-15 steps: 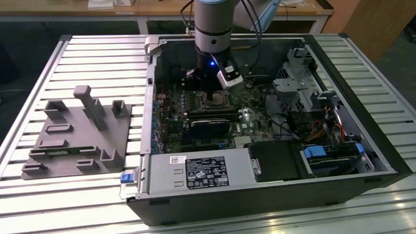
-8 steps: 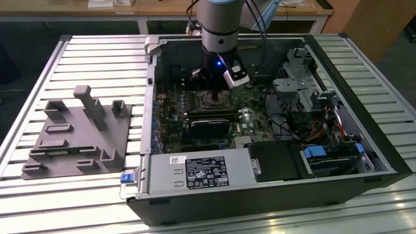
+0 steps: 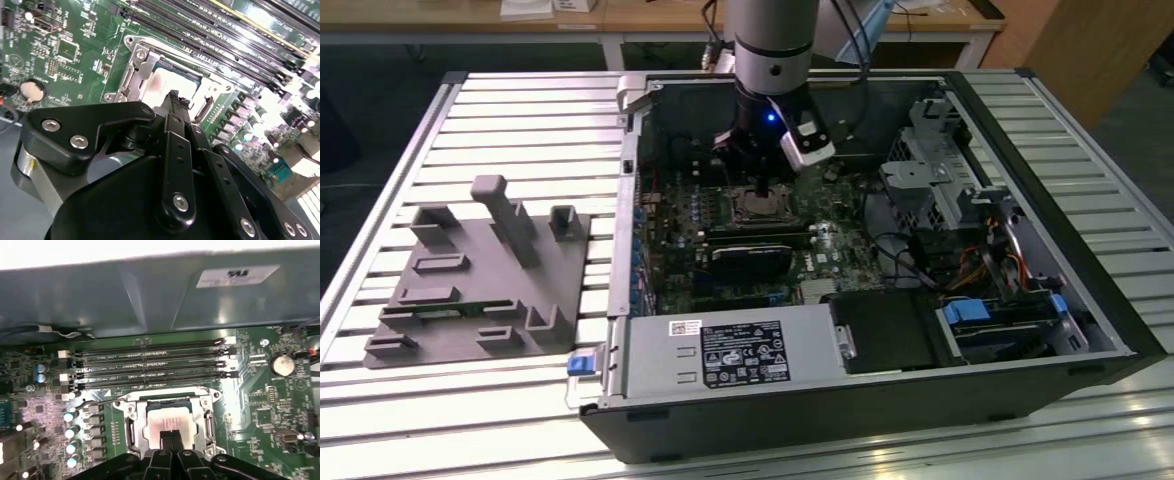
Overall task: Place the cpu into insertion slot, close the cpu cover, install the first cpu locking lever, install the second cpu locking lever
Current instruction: 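Close the cpu cover, then install the first cpu locking lever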
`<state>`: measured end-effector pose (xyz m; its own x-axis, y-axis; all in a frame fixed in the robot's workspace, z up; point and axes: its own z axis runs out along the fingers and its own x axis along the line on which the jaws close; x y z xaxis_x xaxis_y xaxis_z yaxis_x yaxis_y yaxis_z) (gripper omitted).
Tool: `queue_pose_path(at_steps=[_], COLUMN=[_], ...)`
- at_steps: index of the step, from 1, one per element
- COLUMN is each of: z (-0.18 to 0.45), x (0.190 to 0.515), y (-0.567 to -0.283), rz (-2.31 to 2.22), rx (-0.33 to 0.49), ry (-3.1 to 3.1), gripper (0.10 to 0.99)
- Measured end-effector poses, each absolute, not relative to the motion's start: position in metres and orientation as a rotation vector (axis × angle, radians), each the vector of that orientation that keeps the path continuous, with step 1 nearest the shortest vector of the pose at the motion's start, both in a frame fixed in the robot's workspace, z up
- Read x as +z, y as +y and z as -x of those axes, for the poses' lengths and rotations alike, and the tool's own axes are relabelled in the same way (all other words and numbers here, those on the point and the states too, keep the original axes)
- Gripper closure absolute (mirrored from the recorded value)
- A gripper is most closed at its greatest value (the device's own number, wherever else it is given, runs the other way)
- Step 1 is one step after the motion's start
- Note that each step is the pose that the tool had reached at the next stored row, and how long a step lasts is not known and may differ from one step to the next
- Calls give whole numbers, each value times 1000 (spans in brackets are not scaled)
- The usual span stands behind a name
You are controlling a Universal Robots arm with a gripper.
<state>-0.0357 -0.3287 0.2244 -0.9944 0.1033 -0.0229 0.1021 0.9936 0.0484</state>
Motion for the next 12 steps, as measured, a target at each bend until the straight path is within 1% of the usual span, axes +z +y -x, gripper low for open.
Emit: queue_pose_path(at_steps=[5, 12], z=[36, 36], x=[236, 236], y=[-329, -329], rz=[-160, -160], rx=[74, 73], ry=[3108, 3107], gripper=[980, 980])
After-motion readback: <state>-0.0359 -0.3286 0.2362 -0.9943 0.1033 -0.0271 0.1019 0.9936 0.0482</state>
